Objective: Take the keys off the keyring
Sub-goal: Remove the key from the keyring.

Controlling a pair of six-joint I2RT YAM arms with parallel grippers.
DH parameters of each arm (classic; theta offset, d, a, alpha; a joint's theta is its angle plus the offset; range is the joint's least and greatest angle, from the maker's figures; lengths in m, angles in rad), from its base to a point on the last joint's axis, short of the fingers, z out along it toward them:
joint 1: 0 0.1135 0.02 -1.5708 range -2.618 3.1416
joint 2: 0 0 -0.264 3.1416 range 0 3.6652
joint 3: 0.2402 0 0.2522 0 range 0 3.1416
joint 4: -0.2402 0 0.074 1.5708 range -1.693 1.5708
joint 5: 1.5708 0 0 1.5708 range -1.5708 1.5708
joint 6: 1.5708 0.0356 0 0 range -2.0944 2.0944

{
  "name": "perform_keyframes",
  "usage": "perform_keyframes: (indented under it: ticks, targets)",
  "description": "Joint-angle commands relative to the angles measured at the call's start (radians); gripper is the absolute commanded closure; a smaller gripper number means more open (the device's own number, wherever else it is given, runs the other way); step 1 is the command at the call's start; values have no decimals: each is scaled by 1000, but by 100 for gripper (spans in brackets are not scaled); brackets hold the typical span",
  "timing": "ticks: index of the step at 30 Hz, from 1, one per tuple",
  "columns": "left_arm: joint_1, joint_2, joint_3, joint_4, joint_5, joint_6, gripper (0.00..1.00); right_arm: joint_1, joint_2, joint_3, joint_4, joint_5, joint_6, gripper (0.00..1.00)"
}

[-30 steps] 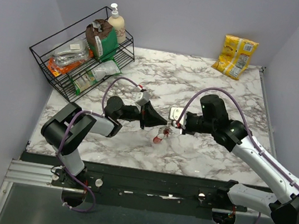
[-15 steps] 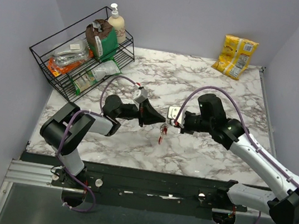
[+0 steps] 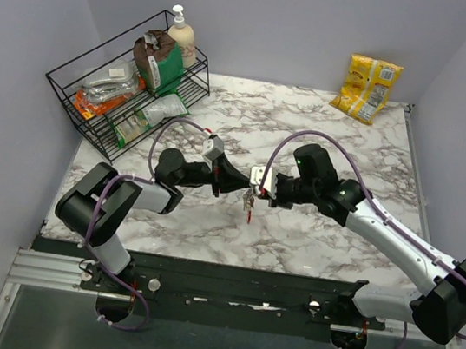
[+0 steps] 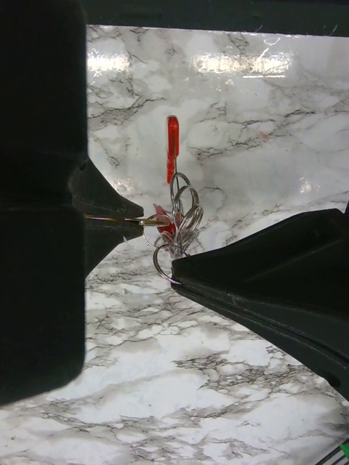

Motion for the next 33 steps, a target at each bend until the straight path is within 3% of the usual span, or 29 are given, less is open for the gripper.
perform_keyframes:
  ticks: [1, 14, 27, 33]
  targets:
    - [14, -48, -11, 245, -151, 105, 100, 23, 9, 26, -35, -71, 43, 99]
    - [-34, -107, -49, 58, -356, 354, 100, 54, 48, 66, 0, -69, 127, 99]
    - [-100, -124, -74, -30, -508, 559, 100, 52, 8, 86, -6, -117, 187, 99]
    - [-106, -125, -80, -28, -521, 574, 100, 37, -17, 86, -3, -100, 187, 99]
